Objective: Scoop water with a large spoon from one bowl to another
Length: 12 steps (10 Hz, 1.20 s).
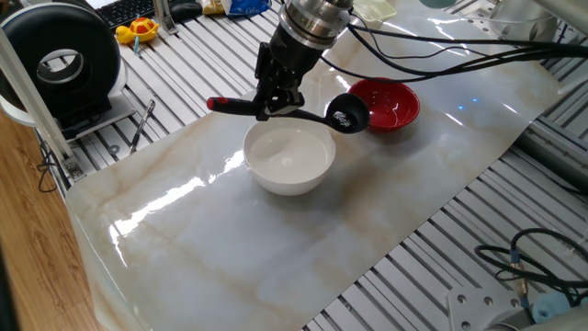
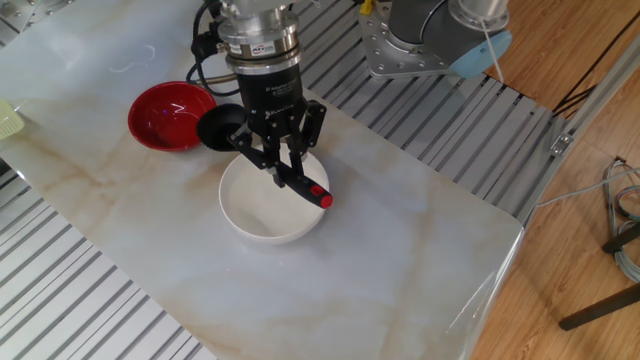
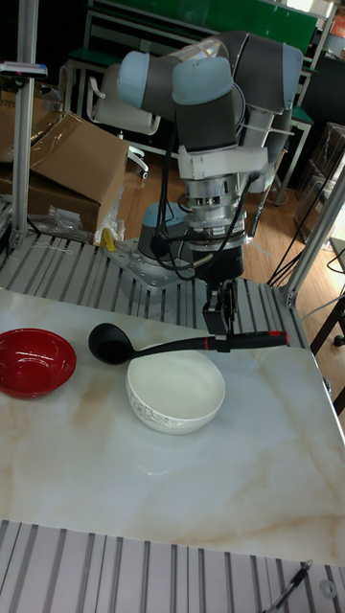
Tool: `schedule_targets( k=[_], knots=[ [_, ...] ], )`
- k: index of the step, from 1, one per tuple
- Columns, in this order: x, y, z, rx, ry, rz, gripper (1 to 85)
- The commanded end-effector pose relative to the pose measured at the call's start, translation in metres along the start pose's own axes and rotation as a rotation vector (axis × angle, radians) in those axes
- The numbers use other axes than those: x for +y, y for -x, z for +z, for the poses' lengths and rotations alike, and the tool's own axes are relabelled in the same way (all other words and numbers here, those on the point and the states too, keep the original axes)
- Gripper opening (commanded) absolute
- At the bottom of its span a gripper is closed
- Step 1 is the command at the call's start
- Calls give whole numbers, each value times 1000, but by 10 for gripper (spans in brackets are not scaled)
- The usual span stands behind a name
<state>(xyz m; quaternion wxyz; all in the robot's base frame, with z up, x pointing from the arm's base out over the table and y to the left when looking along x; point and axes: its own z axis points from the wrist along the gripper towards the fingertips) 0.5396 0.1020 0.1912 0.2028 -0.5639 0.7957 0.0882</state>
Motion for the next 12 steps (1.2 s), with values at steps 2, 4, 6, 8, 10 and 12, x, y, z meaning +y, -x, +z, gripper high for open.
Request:
schedule_targets(
  k=[2, 4, 6, 8, 10, 12],
  knots=[
    [-3, -4, -8, -28, 6, -4, 13],
    [-6, -14, -9, -28, 2, -21, 13],
    [-5, -31, -13, -19, 4, -37, 13],
    [-6, -33, -14, -17, 2, -34, 13],
    [-9, -31, -14, -22, -11, -14, 13],
    [-11, -29, -14, -33, -19, 3, 13]
  ],
)
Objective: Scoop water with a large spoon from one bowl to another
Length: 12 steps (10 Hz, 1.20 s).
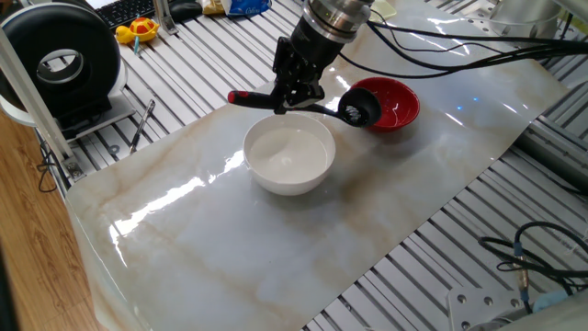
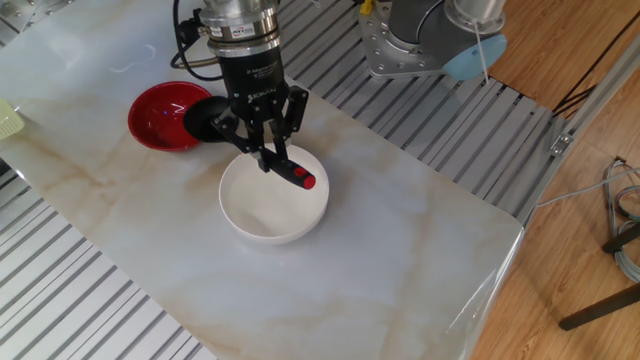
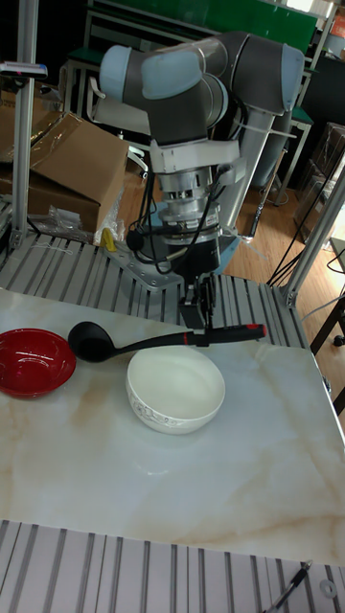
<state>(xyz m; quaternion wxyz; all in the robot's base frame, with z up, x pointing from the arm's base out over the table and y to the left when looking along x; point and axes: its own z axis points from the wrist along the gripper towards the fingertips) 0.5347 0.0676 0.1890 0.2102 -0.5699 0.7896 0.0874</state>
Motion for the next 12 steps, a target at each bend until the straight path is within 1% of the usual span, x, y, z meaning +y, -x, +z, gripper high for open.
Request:
schedule_targets(
  k=[1, 3, 5, 6, 8, 10, 12],
  knots=[
    [-3, 5, -3, -27, -11, 28, 13],
    [-5, 2, -3, -26, -11, 18, 13],
    [-7, -10, -5, -23, -9, 1, 13],
    [-10, -18, -5, -15, -10, -12, 13],
    [-11, -28, -6, -7, -12, -20, 13],
    [-11, -28, -6, -14, -10, -17, 13],
    [-12, -22, -7, -35, -14, 2, 13]
  ],
)
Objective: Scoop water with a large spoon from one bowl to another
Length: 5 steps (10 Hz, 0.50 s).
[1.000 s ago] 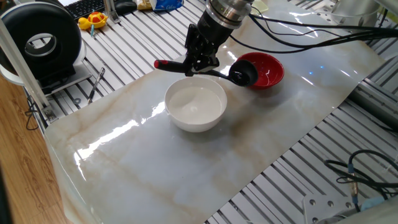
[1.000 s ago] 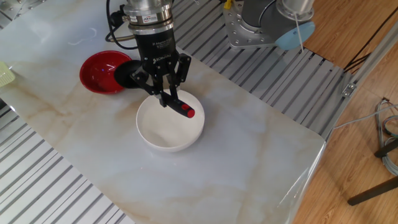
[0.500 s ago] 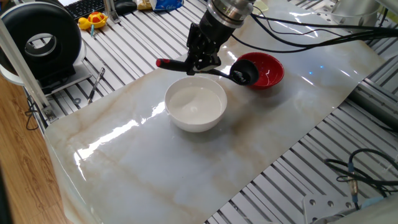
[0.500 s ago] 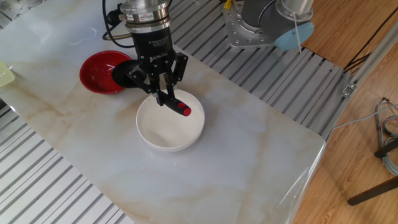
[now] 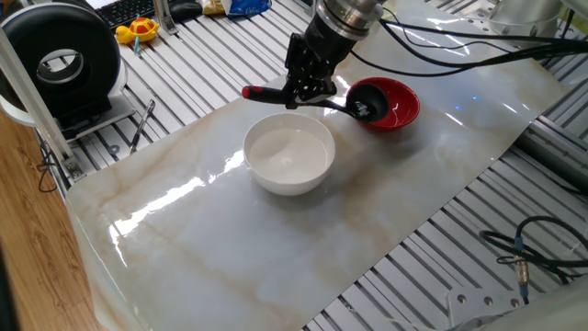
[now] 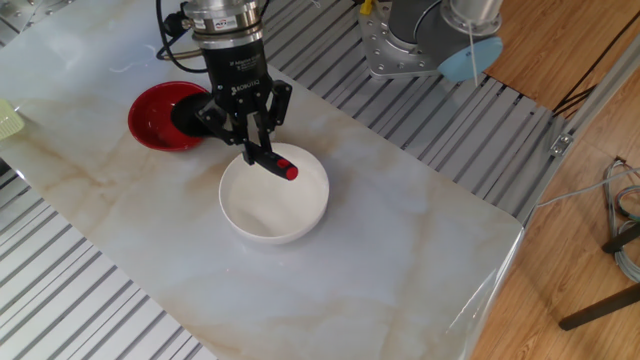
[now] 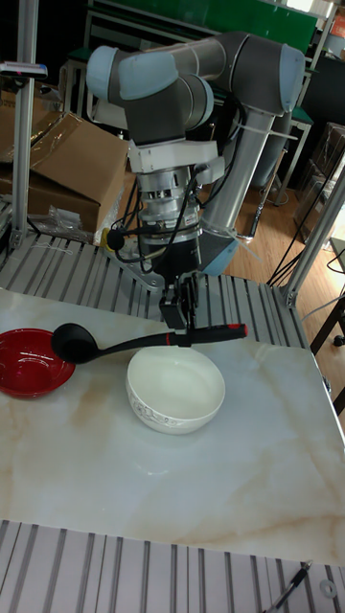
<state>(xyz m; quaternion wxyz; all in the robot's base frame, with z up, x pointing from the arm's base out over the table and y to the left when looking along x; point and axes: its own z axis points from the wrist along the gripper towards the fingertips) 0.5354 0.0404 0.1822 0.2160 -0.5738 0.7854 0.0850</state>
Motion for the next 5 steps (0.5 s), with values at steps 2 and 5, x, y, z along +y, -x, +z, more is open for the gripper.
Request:
schedule_targets(
  k=[2, 5],
  knots=[
    [-3, 8, -3, -41, -8, 38, 13],
    [-3, 1, -4, -38, -4, 24, 13]
  ],
)
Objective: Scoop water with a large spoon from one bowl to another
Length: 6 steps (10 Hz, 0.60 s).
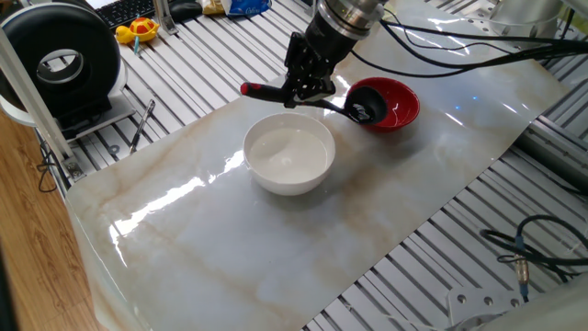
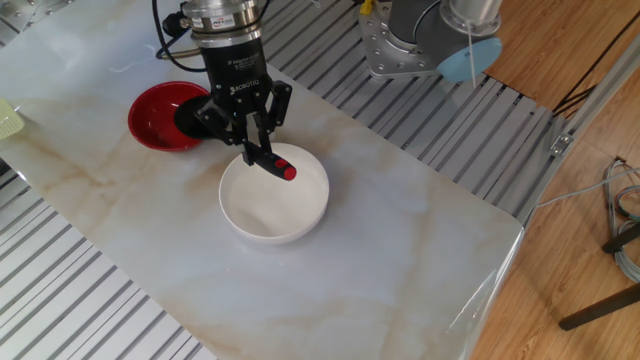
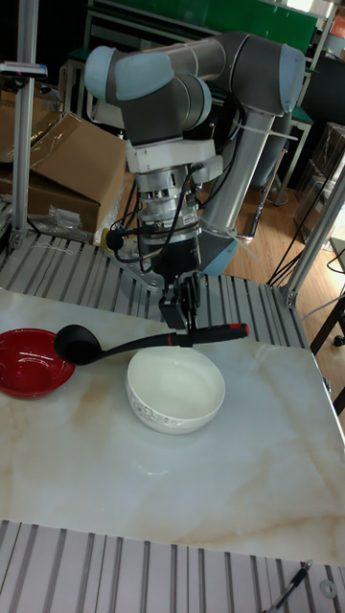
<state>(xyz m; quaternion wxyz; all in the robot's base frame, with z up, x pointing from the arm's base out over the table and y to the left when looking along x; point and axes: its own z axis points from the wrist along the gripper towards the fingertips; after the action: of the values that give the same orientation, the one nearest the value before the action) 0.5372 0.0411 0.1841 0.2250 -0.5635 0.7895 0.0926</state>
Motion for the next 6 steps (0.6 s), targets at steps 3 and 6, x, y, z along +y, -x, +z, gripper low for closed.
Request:
schedule_targets(
  k=[3, 6],
  knots=[
    [-5, -26, -9, -4, -1, -21, 13],
    [-5, -33, -11, -10, 1, -28, 13]
  ],
)
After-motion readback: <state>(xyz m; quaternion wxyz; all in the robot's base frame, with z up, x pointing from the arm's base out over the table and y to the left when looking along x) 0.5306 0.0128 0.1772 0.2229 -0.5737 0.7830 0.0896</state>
